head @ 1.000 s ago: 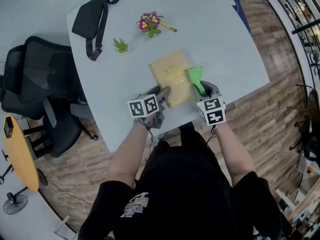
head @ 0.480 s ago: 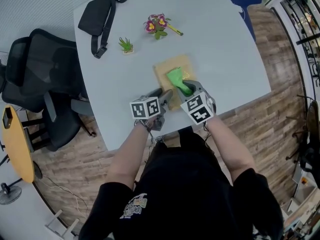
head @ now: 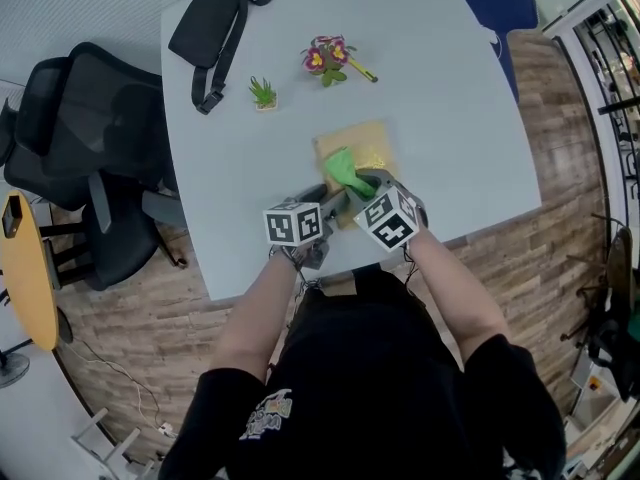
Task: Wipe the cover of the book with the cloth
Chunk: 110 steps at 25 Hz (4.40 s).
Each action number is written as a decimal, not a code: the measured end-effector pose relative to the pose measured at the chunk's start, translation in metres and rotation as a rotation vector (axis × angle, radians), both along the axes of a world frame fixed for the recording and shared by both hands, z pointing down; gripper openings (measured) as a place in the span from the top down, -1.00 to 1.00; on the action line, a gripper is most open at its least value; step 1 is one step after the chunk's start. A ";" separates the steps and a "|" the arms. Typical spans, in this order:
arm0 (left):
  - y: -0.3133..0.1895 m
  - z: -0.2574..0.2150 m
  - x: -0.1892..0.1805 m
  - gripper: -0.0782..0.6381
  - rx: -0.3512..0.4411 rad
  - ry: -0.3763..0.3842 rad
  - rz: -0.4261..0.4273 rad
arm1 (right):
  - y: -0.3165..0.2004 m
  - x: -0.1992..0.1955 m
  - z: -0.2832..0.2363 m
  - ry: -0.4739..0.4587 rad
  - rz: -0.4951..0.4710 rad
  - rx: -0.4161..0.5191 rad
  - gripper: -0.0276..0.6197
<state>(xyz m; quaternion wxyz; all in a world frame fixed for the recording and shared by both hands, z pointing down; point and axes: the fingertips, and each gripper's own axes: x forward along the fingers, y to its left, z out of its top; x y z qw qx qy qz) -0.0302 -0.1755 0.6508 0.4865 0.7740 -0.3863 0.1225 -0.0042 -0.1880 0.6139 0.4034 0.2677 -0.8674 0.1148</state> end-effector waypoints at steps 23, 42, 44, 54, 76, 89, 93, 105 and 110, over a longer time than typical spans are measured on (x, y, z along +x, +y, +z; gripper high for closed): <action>-0.001 0.000 -0.001 0.08 0.010 -0.004 -0.005 | -0.016 0.084 0.001 -0.043 0.273 0.058 0.61; 0.000 0.000 0.000 0.08 0.007 -0.006 -0.006 | -0.023 0.109 0.001 -0.048 0.381 0.044 0.61; 0.000 0.000 0.000 0.08 0.007 -0.006 -0.004 | -0.024 0.108 -0.002 -0.038 0.380 0.055 0.61; 0.000 0.000 0.000 0.08 0.009 -0.012 -0.007 | -0.044 0.058 -0.020 -0.019 0.217 0.127 0.61; 0.000 -0.001 0.000 0.09 0.026 -0.020 -0.011 | -0.030 -0.038 0.001 0.022 -0.198 0.064 0.61; 0.000 -0.002 0.000 0.08 0.029 -0.021 -0.013 | -0.045 -0.004 -0.002 -0.027 -0.023 0.086 0.61; 0.000 -0.002 -0.001 0.08 0.027 -0.021 -0.013 | -0.055 0.019 -0.003 -0.028 0.061 0.099 0.61; 0.000 -0.001 -0.001 0.08 0.022 -0.017 -0.013 | -0.073 0.081 0.000 -0.043 0.261 0.103 0.61; 0.000 -0.001 -0.001 0.08 0.019 -0.013 -0.013 | -0.074 0.091 0.000 -0.040 0.293 0.093 0.61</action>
